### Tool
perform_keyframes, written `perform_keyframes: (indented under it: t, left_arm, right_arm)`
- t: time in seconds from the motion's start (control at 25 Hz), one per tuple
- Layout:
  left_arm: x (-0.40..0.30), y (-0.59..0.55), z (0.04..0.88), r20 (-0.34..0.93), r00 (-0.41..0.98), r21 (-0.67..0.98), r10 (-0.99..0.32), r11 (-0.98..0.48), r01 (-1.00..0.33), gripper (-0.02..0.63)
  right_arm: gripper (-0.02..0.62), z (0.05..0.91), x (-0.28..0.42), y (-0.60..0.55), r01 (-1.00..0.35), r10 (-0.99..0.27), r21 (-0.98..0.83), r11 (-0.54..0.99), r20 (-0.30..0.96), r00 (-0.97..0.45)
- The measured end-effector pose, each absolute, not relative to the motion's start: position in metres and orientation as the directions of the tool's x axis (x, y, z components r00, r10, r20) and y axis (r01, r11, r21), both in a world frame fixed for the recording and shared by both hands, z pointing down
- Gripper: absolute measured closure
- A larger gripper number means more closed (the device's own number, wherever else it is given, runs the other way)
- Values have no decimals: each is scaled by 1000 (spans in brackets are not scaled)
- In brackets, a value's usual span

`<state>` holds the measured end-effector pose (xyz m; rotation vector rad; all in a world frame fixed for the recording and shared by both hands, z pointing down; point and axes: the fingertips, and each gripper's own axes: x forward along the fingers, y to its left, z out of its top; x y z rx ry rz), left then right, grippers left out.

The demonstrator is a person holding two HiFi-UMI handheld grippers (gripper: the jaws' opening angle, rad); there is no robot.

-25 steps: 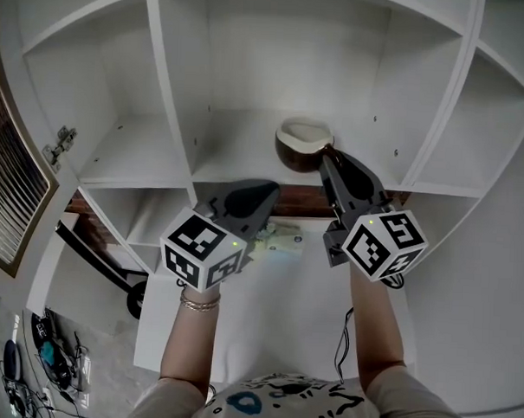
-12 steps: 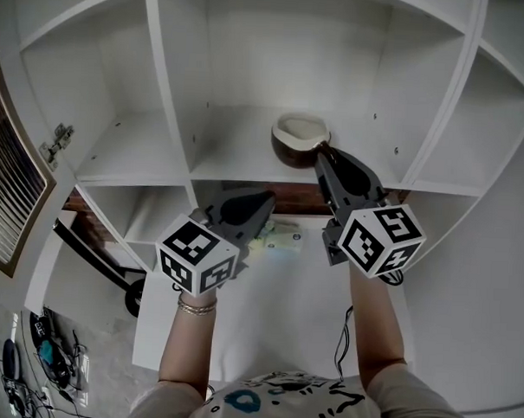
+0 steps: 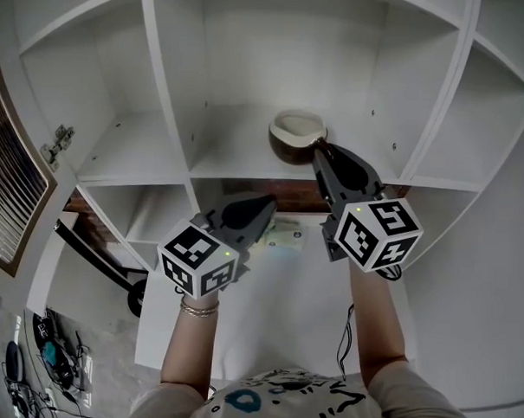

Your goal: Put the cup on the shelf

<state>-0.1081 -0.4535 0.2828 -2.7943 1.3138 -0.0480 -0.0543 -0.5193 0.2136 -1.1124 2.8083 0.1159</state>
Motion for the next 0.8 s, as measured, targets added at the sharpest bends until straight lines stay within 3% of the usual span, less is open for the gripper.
perform_keyframes:
  t: [0.8]
  left_arm:
    - [-94,-431,321,41,619,22,-785,-618,-786,591]
  right_arm:
    - [529,248,-14,-474,-700,-698,-47,712,-151,-700]
